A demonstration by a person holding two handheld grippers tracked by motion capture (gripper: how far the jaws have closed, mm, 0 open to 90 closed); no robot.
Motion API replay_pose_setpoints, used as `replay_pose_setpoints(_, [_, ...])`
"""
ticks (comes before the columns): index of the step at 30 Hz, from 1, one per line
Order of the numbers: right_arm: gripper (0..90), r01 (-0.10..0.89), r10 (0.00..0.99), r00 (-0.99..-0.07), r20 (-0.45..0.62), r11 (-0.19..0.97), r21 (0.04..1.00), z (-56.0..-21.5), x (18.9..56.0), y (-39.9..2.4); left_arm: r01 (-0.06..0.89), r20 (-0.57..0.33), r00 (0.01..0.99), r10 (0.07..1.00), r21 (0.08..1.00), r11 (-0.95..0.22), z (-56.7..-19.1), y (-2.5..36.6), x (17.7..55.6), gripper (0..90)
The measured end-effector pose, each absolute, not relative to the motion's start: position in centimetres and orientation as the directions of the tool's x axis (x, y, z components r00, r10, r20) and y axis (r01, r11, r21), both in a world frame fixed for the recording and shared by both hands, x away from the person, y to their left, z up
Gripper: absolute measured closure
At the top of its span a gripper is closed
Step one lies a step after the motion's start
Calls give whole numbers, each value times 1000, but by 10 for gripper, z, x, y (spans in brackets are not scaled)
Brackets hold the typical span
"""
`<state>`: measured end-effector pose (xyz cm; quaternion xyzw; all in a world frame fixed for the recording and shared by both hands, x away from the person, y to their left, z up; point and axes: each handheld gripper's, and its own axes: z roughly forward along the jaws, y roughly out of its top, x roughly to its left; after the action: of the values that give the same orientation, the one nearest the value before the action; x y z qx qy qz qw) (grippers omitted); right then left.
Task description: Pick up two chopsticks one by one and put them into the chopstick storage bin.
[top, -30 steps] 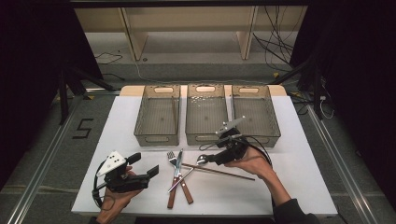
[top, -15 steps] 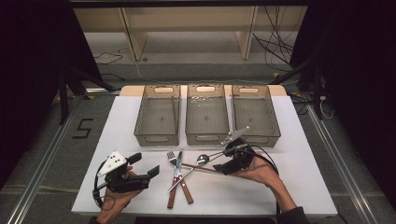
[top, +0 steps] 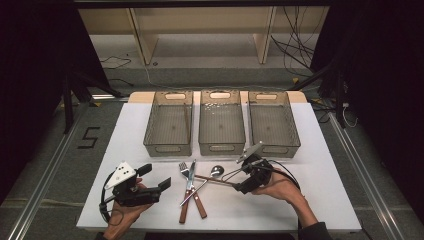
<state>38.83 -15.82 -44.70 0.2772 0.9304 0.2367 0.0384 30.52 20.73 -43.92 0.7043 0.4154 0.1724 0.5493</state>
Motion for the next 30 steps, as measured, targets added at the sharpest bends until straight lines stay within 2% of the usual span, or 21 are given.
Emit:
replay_pose_setpoints(2, [295,495,534,-844,46,745,447,-449,388,-157,393,-210,598,774,918,-55,-439,207,305,102])
replay_pose_setpoints(4, [364,494,533,-845,40,751,437,-451,389,-158,393,-211,598,774,918,-53,-439,207,305,102])
replay_pose_setpoints(11, [471,496,526,-849,42,768,406,-454,389,-159,391,-209,601,772,919,-56,-439,206,305,102])
replay_pose_setpoints(24, [716,439,464,-886,12,829,346,-459,385,-151,391,-208,601,771,918,-58,-439,206,305,102])
replay_pose_setpoints(30, [795,413,441,-897,-11,849,329,-460,384,-148,391,-204,604,771,918,-64,-439,206,305,103])
